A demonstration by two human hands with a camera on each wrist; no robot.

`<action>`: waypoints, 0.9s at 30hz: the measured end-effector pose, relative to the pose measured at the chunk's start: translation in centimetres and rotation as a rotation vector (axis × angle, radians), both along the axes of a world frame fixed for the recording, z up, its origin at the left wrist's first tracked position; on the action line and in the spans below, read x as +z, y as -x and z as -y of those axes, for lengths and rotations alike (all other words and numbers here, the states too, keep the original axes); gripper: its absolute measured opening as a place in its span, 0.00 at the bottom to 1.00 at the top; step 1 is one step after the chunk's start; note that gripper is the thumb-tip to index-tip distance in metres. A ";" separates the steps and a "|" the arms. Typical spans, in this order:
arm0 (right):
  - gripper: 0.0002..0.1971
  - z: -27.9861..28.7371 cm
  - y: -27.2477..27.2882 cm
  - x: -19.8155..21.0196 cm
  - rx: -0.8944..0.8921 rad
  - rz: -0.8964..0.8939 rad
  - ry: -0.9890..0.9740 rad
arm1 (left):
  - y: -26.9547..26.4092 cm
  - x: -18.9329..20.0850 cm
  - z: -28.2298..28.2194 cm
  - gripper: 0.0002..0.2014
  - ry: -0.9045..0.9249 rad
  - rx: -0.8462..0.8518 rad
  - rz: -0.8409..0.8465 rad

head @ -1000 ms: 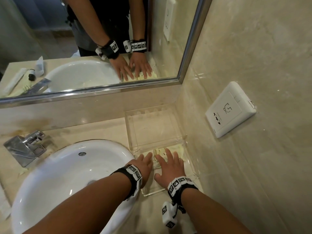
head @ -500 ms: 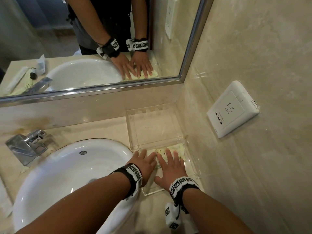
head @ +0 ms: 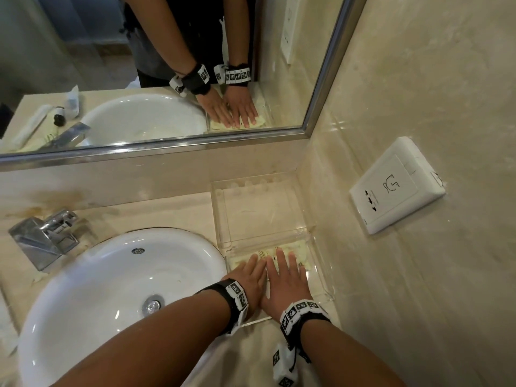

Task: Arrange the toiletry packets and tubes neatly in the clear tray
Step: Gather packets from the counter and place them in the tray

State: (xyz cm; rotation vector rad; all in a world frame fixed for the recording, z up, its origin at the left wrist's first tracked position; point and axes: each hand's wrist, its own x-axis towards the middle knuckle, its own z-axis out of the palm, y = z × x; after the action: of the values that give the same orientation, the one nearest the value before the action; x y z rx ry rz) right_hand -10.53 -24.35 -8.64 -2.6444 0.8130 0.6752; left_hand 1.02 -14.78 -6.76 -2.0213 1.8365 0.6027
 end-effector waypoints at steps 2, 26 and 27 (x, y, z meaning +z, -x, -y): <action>0.47 0.1 0.1 -0.2 0.004 0.008 0.002 | 0.0 -0.2 -0.1 0.39 0.006 -0.019 0.026; 0.48 0.9 -0.6 2.3 -0.019 0.001 -0.008 | -1.6 -0.9 -2.3 0.44 0.210 0.038 -0.080; 0.48 0.9 -0.8 2.9 -0.021 -0.006 0.003 | -1.8 -0.4 -2.5 0.44 0.239 0.034 -0.090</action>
State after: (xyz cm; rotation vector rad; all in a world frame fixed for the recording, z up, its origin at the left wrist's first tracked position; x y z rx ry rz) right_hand -9.77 -25.25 -5.78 -2.6342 0.8421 0.6769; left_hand 2.78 -12.25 -7.20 -2.2130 2.0141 0.5121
